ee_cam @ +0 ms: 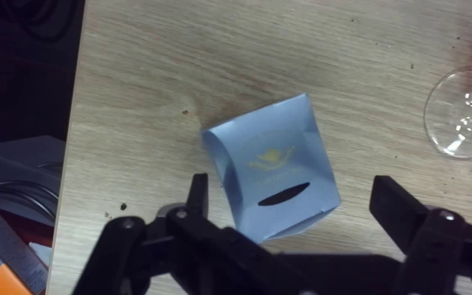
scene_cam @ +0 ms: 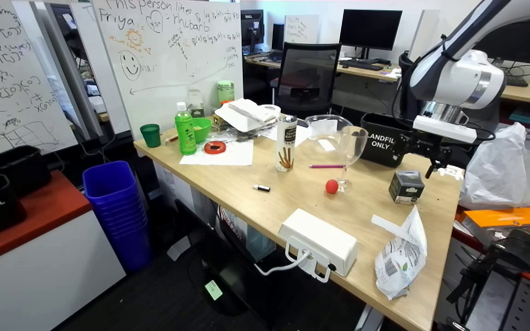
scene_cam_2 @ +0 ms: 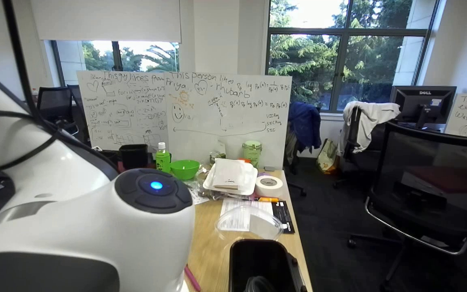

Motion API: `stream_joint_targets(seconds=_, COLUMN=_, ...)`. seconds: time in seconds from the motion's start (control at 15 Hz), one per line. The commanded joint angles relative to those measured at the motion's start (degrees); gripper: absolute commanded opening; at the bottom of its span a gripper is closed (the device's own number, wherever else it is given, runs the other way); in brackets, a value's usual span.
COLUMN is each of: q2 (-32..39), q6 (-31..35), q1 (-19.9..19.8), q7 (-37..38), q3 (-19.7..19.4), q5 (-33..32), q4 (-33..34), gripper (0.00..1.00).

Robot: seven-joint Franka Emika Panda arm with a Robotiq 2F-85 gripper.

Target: Place the box in the black bin

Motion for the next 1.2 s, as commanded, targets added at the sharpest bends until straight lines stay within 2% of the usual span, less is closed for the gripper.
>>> stream_joint_targets(seconds=0.0, q2=-1.3, q6=5.8, q1=0.9, q7=-2.1, q3=-0.1, q5=-5.9, q4=-3.7, gripper=1.00)
stream_joint_targets(seconds=0.4, q2=-4.3, q6=12.7, q1=1.8, q7=-5.5, q3=1.4, q5=-12.5, q4=-8.0, gripper=1.00)
stream_joint_targets(seconds=0.73, q2=-4.6, q6=13.3, q1=1.8, q7=-7.1, q3=3.1, q5=-12.9, q4=-9.3, gripper=1.00)
stream_joint_targets(seconds=1.13, q2=-2.9, q6=15.6, q1=2.8, q7=-5.9, q3=2.2, q5=-16.0, q4=-9.0, gripper=1.00)
